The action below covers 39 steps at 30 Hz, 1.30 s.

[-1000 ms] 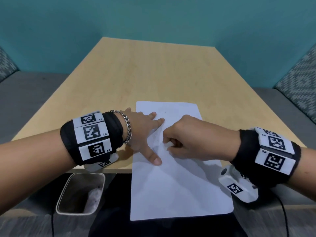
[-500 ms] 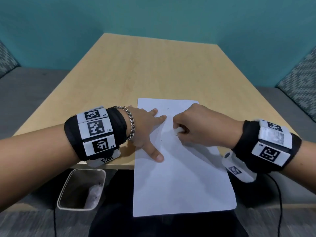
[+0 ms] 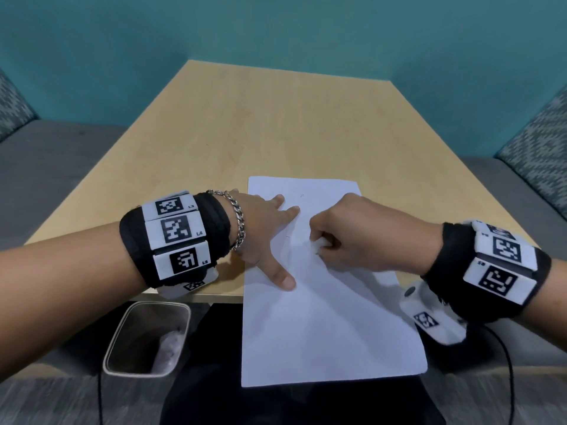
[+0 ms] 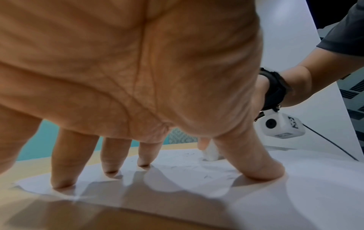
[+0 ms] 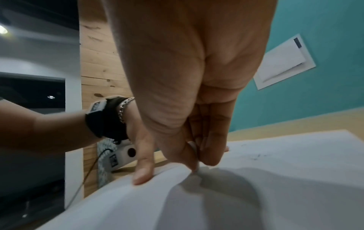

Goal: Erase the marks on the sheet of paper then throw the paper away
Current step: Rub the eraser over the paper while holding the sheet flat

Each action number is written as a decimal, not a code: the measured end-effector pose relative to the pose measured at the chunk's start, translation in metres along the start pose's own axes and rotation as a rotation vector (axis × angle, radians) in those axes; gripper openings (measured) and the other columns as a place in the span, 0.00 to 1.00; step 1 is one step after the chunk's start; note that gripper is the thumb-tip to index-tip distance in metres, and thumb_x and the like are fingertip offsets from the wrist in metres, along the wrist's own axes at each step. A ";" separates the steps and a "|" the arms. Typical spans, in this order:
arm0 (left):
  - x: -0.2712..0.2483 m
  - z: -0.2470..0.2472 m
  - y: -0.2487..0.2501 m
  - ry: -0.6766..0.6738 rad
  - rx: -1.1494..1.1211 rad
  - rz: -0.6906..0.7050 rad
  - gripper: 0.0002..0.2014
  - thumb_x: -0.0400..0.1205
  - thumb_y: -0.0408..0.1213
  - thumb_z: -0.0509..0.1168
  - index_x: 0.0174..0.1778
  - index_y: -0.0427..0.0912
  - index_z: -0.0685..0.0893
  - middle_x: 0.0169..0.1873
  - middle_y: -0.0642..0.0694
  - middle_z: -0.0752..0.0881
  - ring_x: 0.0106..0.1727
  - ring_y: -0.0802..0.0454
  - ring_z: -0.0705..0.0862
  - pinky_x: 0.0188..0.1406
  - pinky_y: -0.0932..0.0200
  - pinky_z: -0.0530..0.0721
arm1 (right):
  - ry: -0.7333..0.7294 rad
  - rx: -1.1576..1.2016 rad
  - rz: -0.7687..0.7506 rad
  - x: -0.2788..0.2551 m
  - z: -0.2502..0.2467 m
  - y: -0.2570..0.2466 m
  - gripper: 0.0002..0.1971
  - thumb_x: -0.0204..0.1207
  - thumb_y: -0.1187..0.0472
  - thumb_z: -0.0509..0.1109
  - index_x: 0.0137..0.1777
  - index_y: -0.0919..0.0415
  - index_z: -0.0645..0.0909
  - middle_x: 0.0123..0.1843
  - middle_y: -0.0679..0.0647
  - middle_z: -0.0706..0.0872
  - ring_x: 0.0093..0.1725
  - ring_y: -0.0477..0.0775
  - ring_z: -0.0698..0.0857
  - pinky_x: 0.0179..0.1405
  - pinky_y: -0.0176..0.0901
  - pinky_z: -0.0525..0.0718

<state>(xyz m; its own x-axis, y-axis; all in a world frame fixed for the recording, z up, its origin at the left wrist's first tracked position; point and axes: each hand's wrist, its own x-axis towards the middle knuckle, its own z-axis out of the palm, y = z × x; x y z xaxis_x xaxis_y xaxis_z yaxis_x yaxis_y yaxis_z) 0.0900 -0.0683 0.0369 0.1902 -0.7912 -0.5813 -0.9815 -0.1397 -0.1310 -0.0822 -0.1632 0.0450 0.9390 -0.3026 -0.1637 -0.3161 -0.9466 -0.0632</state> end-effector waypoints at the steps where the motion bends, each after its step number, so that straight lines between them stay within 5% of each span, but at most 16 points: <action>1: 0.000 0.000 0.000 -0.005 0.001 -0.001 0.71 0.64 0.85 0.67 0.92 0.60 0.31 0.93 0.52 0.34 0.92 0.40 0.58 0.88 0.30 0.58 | 0.023 -0.003 0.035 0.001 -0.001 0.006 0.04 0.77 0.60 0.67 0.42 0.54 0.83 0.33 0.47 0.84 0.32 0.50 0.77 0.35 0.54 0.85; 7: 0.003 0.001 -0.001 0.005 0.009 0.006 0.71 0.64 0.85 0.67 0.92 0.59 0.33 0.93 0.51 0.37 0.92 0.38 0.58 0.87 0.29 0.60 | -0.052 0.039 -0.090 -0.003 0.003 -0.015 0.04 0.78 0.59 0.68 0.44 0.54 0.83 0.32 0.48 0.83 0.31 0.45 0.76 0.35 0.51 0.84; 10: 0.003 0.002 -0.003 0.006 -0.018 0.013 0.73 0.63 0.85 0.68 0.92 0.57 0.32 0.94 0.51 0.38 0.92 0.40 0.59 0.88 0.30 0.59 | 0.004 0.047 -0.028 0.012 -0.003 -0.002 0.02 0.74 0.60 0.71 0.43 0.53 0.85 0.33 0.47 0.85 0.33 0.46 0.79 0.38 0.56 0.88; 12: 0.003 0.003 -0.004 0.016 -0.078 -0.003 0.76 0.62 0.85 0.70 0.91 0.54 0.28 0.94 0.48 0.53 0.89 0.42 0.66 0.89 0.34 0.58 | 0.031 0.086 0.002 0.020 -0.003 0.005 0.03 0.73 0.59 0.74 0.45 0.51 0.87 0.33 0.45 0.86 0.35 0.43 0.81 0.42 0.55 0.90; 14: 0.005 0.005 -0.005 0.039 -0.139 -0.023 0.81 0.57 0.86 0.71 0.89 0.53 0.23 0.82 0.40 0.77 0.80 0.41 0.79 0.89 0.36 0.59 | -0.004 0.132 -0.051 0.021 -0.001 -0.001 0.05 0.75 0.58 0.75 0.50 0.52 0.88 0.34 0.44 0.87 0.36 0.42 0.83 0.42 0.51 0.89; 18: 0.011 0.009 -0.008 0.060 -0.168 -0.029 0.87 0.47 0.91 0.68 0.85 0.53 0.18 0.66 0.37 0.89 0.71 0.39 0.86 0.85 0.35 0.67 | -0.053 0.146 -0.112 0.024 -0.003 -0.007 0.10 0.79 0.57 0.75 0.59 0.54 0.90 0.36 0.46 0.89 0.38 0.42 0.84 0.42 0.46 0.88; 21: 0.012 0.009 -0.009 0.059 -0.168 -0.027 0.86 0.50 0.90 0.68 0.86 0.52 0.20 0.68 0.39 0.88 0.71 0.40 0.85 0.85 0.36 0.67 | 0.032 0.120 -0.052 0.030 0.000 0.003 0.10 0.78 0.58 0.74 0.57 0.55 0.90 0.35 0.44 0.88 0.37 0.42 0.82 0.42 0.45 0.86; 24: 0.008 0.007 -0.008 0.054 -0.154 -0.034 0.83 0.55 0.88 0.70 0.88 0.53 0.23 0.79 0.40 0.80 0.79 0.42 0.80 0.88 0.35 0.60 | -0.023 0.122 -0.098 0.022 -0.005 0.001 0.08 0.78 0.58 0.75 0.56 0.53 0.90 0.35 0.43 0.87 0.36 0.41 0.82 0.39 0.40 0.82; 27: 0.004 0.003 -0.005 0.049 -0.109 -0.002 0.79 0.61 0.85 0.70 0.91 0.50 0.27 0.94 0.49 0.53 0.90 0.44 0.65 0.89 0.33 0.56 | 0.175 0.116 -0.017 0.012 -0.031 0.020 0.08 0.80 0.57 0.76 0.56 0.53 0.93 0.37 0.43 0.90 0.38 0.47 0.87 0.43 0.42 0.84; 30: 0.003 0.004 -0.006 0.022 -0.061 0.030 0.78 0.61 0.87 0.66 0.91 0.47 0.27 0.93 0.54 0.35 0.93 0.44 0.55 0.89 0.29 0.55 | 0.406 0.223 0.169 -0.001 -0.057 0.048 0.08 0.81 0.53 0.78 0.55 0.54 0.94 0.35 0.46 0.92 0.40 0.49 0.90 0.47 0.49 0.88; 34: 0.002 0.005 -0.007 0.016 -0.050 0.026 0.77 0.60 0.89 0.65 0.91 0.52 0.27 0.92 0.54 0.35 0.93 0.43 0.54 0.90 0.30 0.54 | 0.410 0.281 0.232 -0.021 -0.054 0.064 0.08 0.81 0.51 0.79 0.55 0.52 0.94 0.37 0.45 0.91 0.41 0.46 0.89 0.45 0.43 0.87; 37: 0.001 0.004 -0.005 0.017 -0.050 0.012 0.78 0.56 0.92 0.61 0.91 0.56 0.28 0.93 0.53 0.36 0.91 0.44 0.62 0.86 0.35 0.66 | 0.359 0.253 0.218 -0.034 -0.041 0.061 0.05 0.81 0.51 0.79 0.53 0.48 0.94 0.37 0.40 0.91 0.43 0.40 0.88 0.41 0.32 0.83; 39: 0.000 0.004 -0.004 0.009 -0.044 0.000 0.76 0.56 0.93 0.59 0.91 0.58 0.30 0.93 0.51 0.39 0.88 0.43 0.69 0.81 0.38 0.74 | 0.301 0.254 0.180 -0.043 -0.028 0.053 0.05 0.80 0.52 0.78 0.52 0.47 0.93 0.39 0.37 0.92 0.43 0.38 0.89 0.44 0.34 0.85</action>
<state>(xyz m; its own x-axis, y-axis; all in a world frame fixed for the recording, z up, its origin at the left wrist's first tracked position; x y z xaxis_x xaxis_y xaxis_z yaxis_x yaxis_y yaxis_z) 0.0939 -0.0652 0.0344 0.1901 -0.7965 -0.5739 -0.9816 -0.1656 -0.0954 -0.1360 -0.2030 0.0759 0.8515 -0.5151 0.0975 -0.4669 -0.8297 -0.3059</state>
